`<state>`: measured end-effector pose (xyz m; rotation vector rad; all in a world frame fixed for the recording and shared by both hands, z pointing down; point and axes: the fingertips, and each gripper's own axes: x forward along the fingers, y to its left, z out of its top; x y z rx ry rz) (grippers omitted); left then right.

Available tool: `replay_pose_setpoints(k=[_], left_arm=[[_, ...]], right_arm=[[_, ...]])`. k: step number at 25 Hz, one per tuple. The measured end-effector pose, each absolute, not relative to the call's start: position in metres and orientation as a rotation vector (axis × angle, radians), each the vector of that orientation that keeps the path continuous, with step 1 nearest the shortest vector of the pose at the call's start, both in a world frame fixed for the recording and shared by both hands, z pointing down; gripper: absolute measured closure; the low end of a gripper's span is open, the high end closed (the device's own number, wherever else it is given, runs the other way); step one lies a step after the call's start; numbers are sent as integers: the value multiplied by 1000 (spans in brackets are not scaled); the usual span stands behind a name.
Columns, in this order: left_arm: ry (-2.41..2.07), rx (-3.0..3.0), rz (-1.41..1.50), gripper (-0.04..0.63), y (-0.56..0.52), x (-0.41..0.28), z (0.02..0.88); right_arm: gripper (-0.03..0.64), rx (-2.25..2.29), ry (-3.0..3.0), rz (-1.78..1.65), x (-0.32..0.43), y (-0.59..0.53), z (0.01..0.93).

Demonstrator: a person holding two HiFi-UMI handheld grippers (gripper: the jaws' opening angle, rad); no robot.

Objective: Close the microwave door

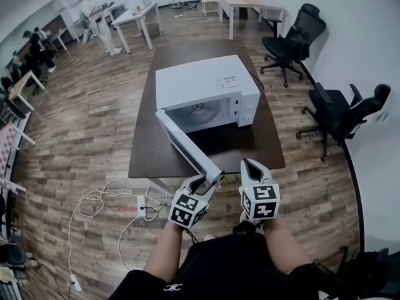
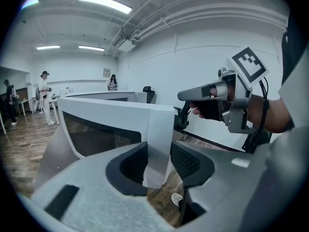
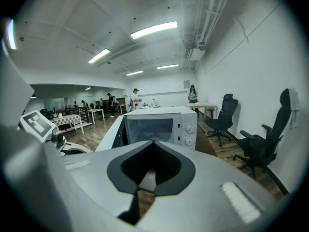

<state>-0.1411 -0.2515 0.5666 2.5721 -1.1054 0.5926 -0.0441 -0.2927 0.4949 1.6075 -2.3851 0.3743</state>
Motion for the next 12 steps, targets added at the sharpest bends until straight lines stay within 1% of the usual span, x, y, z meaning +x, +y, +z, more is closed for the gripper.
replay_pose_setpoints(k=[12], left_arm=[[-1176, 2534, 589, 430, -298, -94, 567]], right_arm=[[607, 1665, -2373, 402, -1, -332, 493]])
